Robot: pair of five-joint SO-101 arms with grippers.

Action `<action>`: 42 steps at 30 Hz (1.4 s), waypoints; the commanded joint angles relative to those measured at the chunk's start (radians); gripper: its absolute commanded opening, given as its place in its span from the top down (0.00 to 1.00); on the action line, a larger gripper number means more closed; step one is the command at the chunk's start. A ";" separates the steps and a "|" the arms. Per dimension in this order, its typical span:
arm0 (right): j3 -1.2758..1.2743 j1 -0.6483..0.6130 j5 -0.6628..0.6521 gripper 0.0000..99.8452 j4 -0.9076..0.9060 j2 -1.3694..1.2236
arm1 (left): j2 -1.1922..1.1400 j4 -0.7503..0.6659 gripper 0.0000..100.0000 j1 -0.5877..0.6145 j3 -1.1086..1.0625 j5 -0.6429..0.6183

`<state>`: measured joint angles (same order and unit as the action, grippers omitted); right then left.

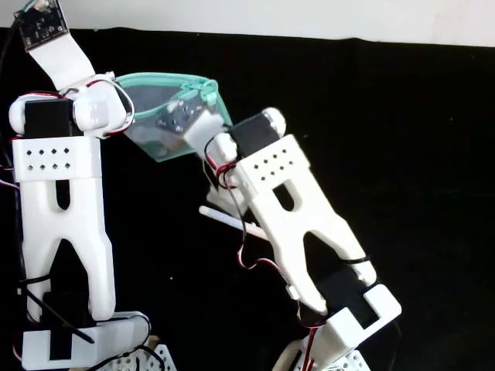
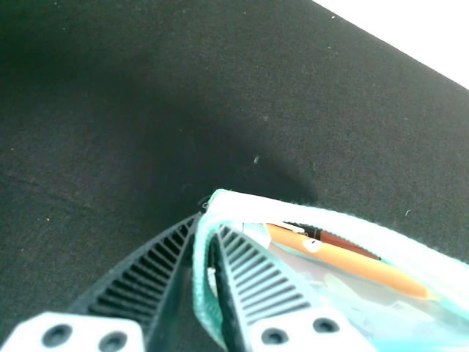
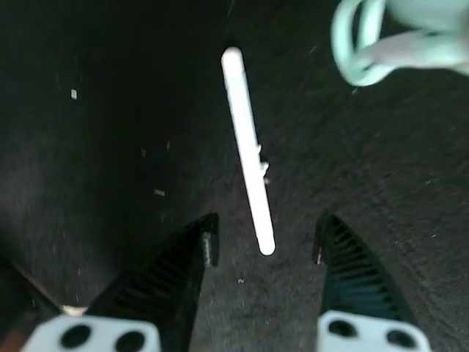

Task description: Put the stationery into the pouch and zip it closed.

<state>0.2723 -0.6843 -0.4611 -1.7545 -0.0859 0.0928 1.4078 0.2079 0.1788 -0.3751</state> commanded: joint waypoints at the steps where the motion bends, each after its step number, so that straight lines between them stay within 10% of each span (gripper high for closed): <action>1: -0.045 0.013 -0.055 0.79 -0.004 0.051 | -0.013 -0.011 0.99 0.005 -0.018 0.000; 26: -0.519 0.062 -0.238 0.79 0.527 0.044 | -0.013 -0.011 0.99 0.002 -0.035 -0.002; 42: -0.367 0.004 -0.238 0.79 0.621 -0.265 | -0.013 -0.011 0.99 0.002 -0.050 -0.002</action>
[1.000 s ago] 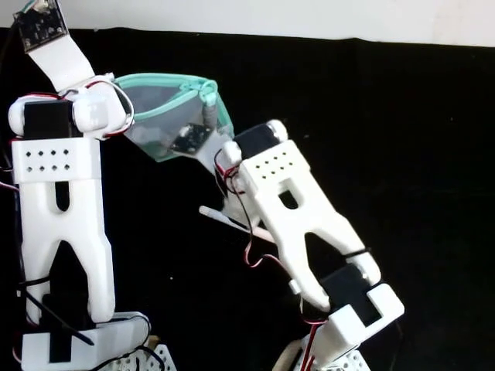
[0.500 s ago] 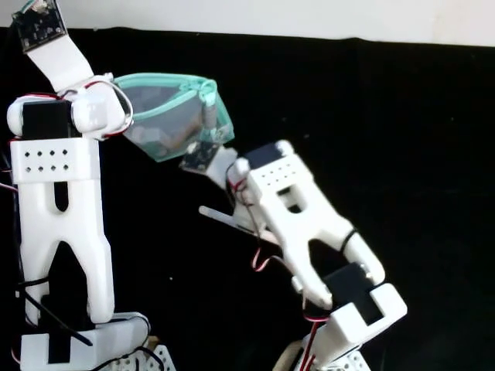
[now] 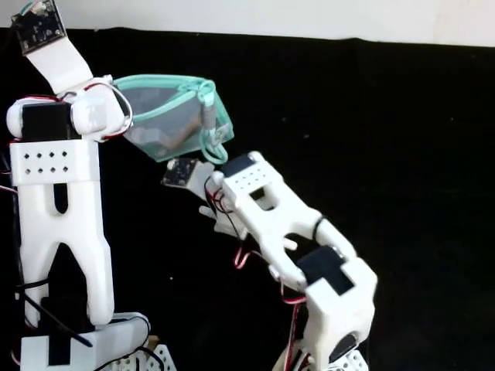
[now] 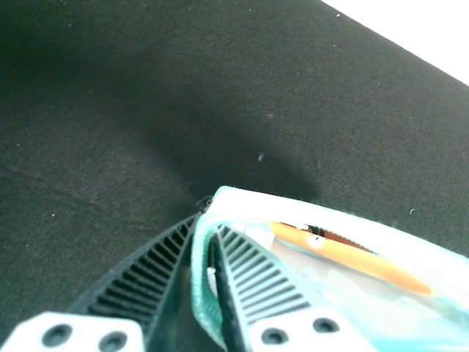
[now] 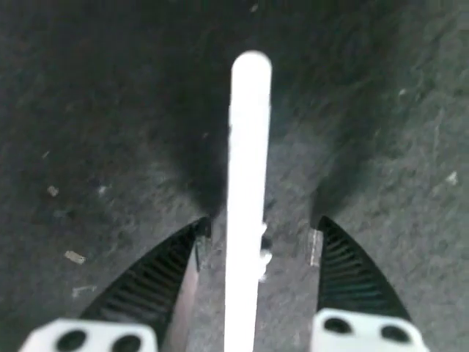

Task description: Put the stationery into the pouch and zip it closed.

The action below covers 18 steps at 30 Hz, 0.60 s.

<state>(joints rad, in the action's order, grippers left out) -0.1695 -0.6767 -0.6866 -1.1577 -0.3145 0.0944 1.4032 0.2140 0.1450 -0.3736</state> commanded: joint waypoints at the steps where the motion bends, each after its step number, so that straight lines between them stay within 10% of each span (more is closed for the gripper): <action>1: 0.088 -0.005 -0.012 0.79 0.024 -0.062 | -0.015 -0.006 0.99 -0.004 -0.016 -0.003; 18: 0.148 -0.004 -0.003 0.99 -0.045 -0.143 | -0.015 -0.006 0.99 -0.004 -0.016 -0.003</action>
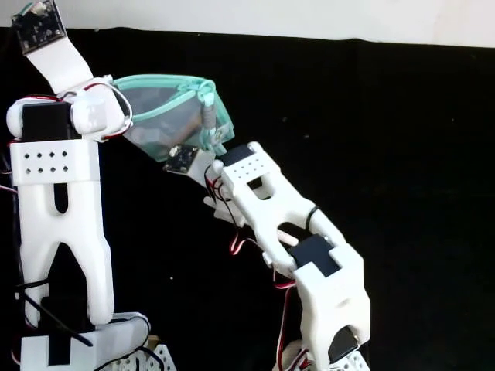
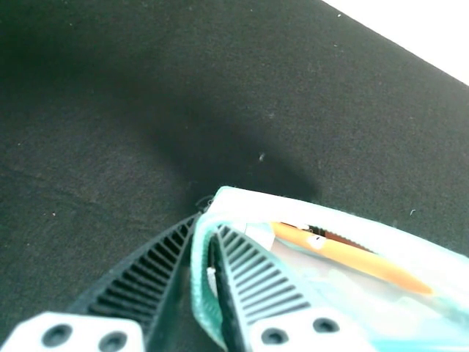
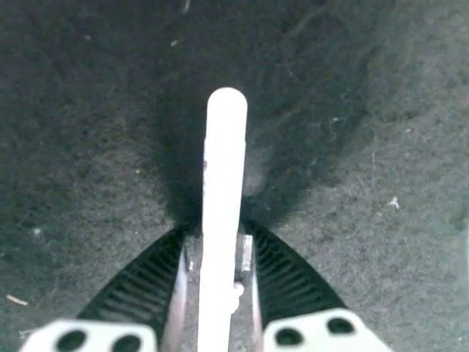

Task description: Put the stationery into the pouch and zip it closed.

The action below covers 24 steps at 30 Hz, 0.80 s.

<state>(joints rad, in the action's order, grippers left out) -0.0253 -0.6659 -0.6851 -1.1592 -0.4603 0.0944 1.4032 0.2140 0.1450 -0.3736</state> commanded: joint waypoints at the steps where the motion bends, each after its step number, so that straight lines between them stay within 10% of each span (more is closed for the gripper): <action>1: 0.004 -0.015 -0.005 0.99 -0.056 0.002 | -0.015 -0.006 0.99 -0.004 -0.016 -0.003; 24: -0.294 -0.018 0.175 0.99 -0.125 0.524 | -0.015 -0.029 0.99 -0.004 -0.027 -0.005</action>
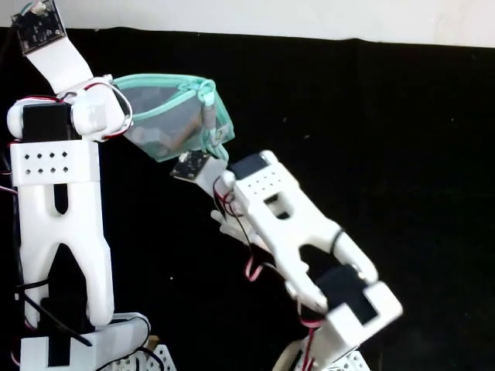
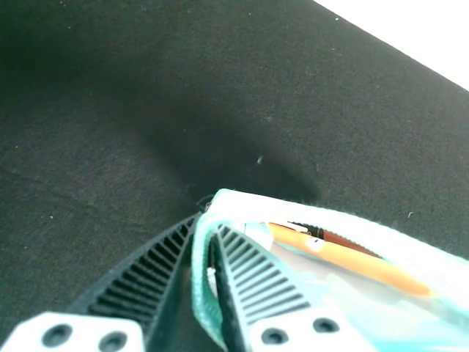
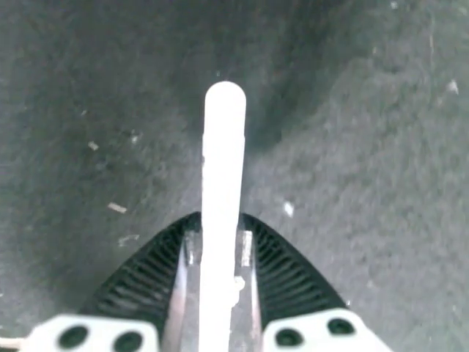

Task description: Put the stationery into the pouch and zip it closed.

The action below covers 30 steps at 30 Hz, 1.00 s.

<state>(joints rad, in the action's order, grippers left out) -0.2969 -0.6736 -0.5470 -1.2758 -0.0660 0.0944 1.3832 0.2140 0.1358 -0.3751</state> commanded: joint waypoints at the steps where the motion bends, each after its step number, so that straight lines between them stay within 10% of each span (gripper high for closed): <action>1: -0.024 -0.007 0.048 0.99 -0.010 0.157 | -0.015 -0.009 0.99 -0.004 -0.018 -0.003; 30: 0.855 -0.010 0.293 0.99 -0.097 0.234 | -0.015 -0.008 0.99 -0.004 -0.021 -0.003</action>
<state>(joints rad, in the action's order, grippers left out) 0.4519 -0.6751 -0.3061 -1.4124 0.1780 0.0944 1.3832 0.2140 0.1358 -0.3751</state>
